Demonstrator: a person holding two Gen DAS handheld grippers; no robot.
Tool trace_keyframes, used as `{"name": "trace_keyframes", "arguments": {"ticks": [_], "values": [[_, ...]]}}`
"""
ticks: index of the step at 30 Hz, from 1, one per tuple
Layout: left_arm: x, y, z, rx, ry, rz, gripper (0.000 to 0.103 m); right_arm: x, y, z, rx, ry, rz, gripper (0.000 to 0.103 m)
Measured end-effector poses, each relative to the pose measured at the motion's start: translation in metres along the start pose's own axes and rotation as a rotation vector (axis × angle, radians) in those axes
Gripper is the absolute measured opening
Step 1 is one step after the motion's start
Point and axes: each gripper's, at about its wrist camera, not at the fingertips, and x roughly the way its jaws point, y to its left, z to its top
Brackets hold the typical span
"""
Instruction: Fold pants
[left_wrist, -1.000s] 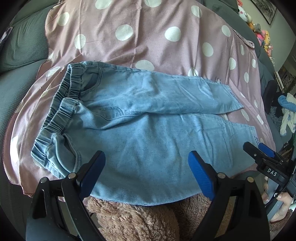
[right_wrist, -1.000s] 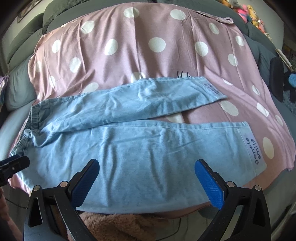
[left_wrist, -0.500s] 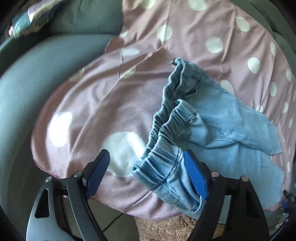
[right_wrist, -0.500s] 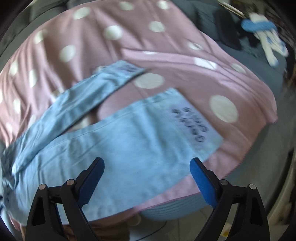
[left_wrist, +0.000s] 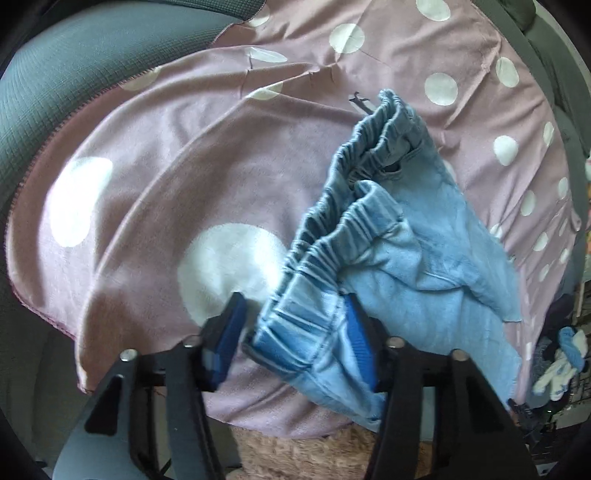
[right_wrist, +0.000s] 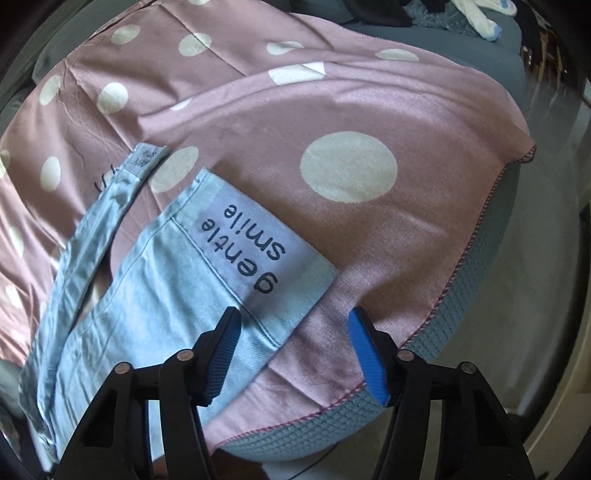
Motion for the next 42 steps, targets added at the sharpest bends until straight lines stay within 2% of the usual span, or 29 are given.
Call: {"name": "trace_keyframes", "arguments": {"ticks": [2,3,4,5,9,11,13,15,17,18,21,22,24,26,28,30,33,36,37,39,42], "values": [[0.000,-0.003,0.000,0.014,-0.005,0.002,0.043,0.001,0.005,0.005,-0.018,-0.008,0.026,0.035],[-0.001,-0.006,0.000,0.030,-0.013,-0.010,0.041,0.003,0.009,0.009,-0.031,-0.006,0.039,0.028],[-0.002,-0.010,0.003,0.036,-0.020,-0.023,0.038,0.004,0.010,0.012,-0.038,-0.005,0.044,0.015],[-0.002,-0.014,0.007,0.043,-0.021,-0.033,0.035,0.008,0.015,0.019,-0.041,0.002,0.049,0.009],[-0.008,-0.039,0.036,0.074,-0.065,-0.056,0.031,0.007,0.040,0.049,-0.059,-0.010,0.162,0.007],[-0.017,-0.057,0.051,0.111,-0.118,-0.069,0.031,-0.004,0.062,0.066,-0.089,-0.056,0.197,0.007],[-0.032,-0.065,0.062,0.104,-0.161,-0.106,0.031,-0.029,0.087,0.082,-0.130,-0.144,0.248,0.006],[-0.044,-0.060,0.063,0.100,-0.197,-0.131,0.032,-0.062,0.094,0.094,-0.129,-0.251,0.318,0.006],[-0.043,-0.045,0.054,0.098,-0.192,-0.111,0.032,-0.078,0.087,0.094,-0.132,-0.318,0.351,0.006],[-0.035,-0.033,0.045,0.091,-0.157,-0.097,0.032,-0.080,0.076,0.089,-0.130,-0.337,0.349,0.006],[-0.001,-0.002,0.015,0.069,-0.022,-0.047,0.033,-0.050,0.049,0.066,-0.129,-0.271,0.315,0.006],[0.004,0.006,0.006,0.054,0.003,-0.063,0.033,-0.030,0.041,0.055,-0.134,-0.224,0.230,0.006],[-0.002,0.014,-0.003,0.047,-0.020,-0.078,0.033,-0.002,0.025,0.041,-0.110,-0.132,0.154,0.006],[-0.005,0.014,-0.004,0.041,-0.005,-0.057,0.034,0.016,0.005,0.030,-0.041,-0.069,0.168,0.006],[-0.004,0.010,-0.002,0.051,0.012,-0.030,0.034,0.014,-0.001,0.030,-0.013,-0.078,0.197,0.005],[-0.010,0.002,0.002,0.062,0.003,-0.009,0.033,0.010,0.004,0.034,-0.010,-0.073,0.175,0.004],[-0.017,-0.003,0.007,0.064,-0.013,-0.020,0.032,-0.008,0.014,0.040,-0.035,-0.125,0.168,0.004],[-0.014,0.001,0.007,0.059,0.008,-0.009,0.032,-0.018,0.014,0.046,-0.022,-0.145,0.196,0.004],[-0.010,0.003,0.004,0.056,0.023,0.001,0.033,-0.017,0.014,0.045,-0.033,-0.143,0.184,0.003],[-0.006,0.010,-0.001,0.037,0.028,-0.003,0.035,-0.003,0.016,0.038,-0.054,-0.107,0.108,0.002],[-0.008,0.015,0.000,0.015,0.038,-0.005,0.038,0.014,0.009,0.026,-0.038,-0.066,0.066,0.002]]}}
